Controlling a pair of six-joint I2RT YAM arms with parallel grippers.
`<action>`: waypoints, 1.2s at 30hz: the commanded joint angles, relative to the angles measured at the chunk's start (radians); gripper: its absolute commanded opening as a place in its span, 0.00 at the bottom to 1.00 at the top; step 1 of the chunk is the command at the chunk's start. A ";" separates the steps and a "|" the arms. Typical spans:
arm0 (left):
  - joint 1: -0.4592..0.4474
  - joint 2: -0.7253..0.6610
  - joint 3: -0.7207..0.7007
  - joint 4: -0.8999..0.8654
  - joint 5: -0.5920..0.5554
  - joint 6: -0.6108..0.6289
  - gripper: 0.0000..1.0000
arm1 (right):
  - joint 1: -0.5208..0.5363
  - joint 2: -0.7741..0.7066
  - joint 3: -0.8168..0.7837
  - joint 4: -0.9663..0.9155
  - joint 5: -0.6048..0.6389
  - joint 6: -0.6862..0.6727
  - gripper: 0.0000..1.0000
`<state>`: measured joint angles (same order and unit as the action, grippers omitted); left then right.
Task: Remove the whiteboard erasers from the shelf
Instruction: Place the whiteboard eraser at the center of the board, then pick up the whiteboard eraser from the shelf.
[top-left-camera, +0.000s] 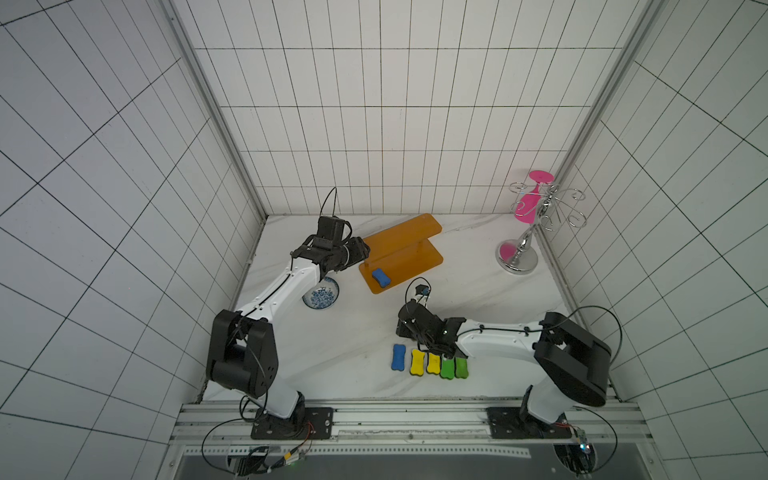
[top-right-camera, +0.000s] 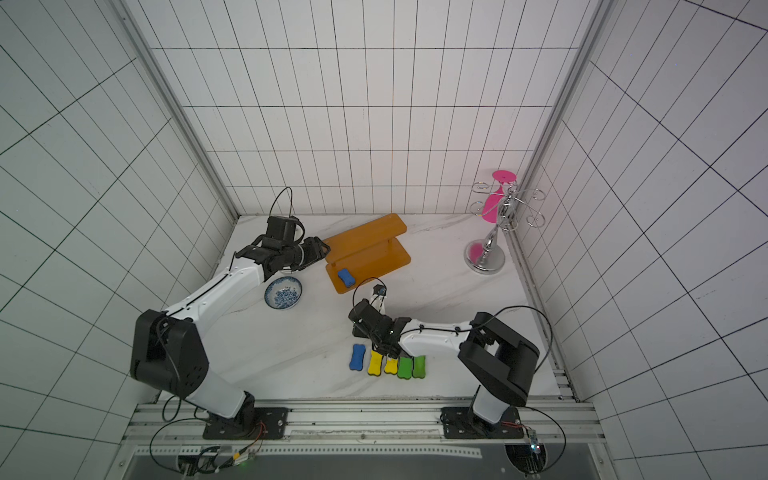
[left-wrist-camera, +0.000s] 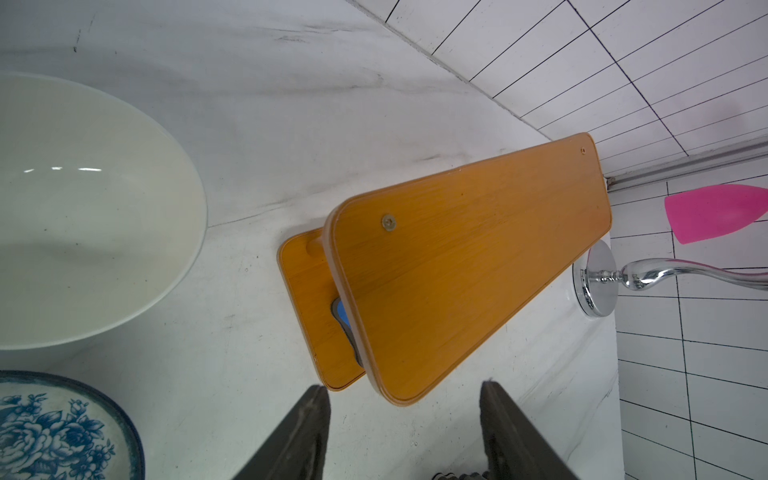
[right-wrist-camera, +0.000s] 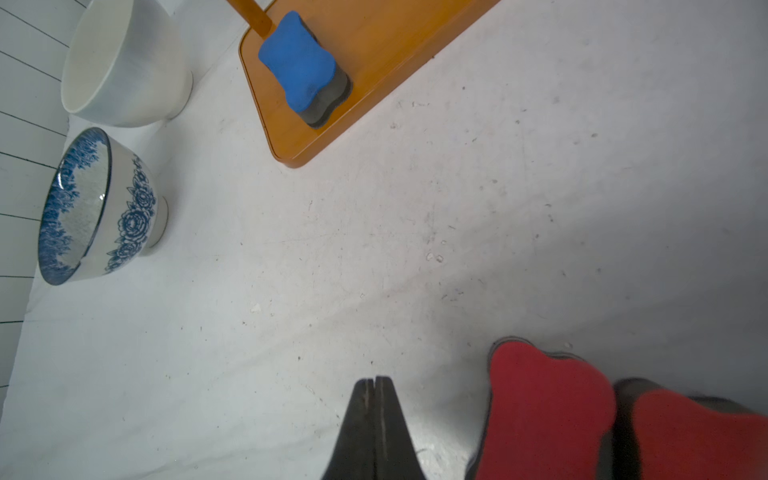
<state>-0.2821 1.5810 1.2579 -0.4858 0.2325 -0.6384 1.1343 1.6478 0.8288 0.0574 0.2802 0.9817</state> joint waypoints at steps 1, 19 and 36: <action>0.011 -0.018 -0.007 0.021 0.004 0.004 0.61 | -0.007 0.011 -0.007 -0.077 -0.031 -0.029 0.04; 0.015 -0.011 -0.008 0.028 0.018 -0.001 0.61 | -0.022 -0.036 -0.085 -0.042 -0.074 0.031 0.06; 0.023 0.091 0.082 0.030 -0.039 0.018 0.68 | -0.373 0.183 0.056 0.591 -0.481 -0.200 0.19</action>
<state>-0.2600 1.6302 1.3106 -0.4690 0.2138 -0.6346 0.8074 1.7760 0.8265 0.4931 -0.0845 0.7975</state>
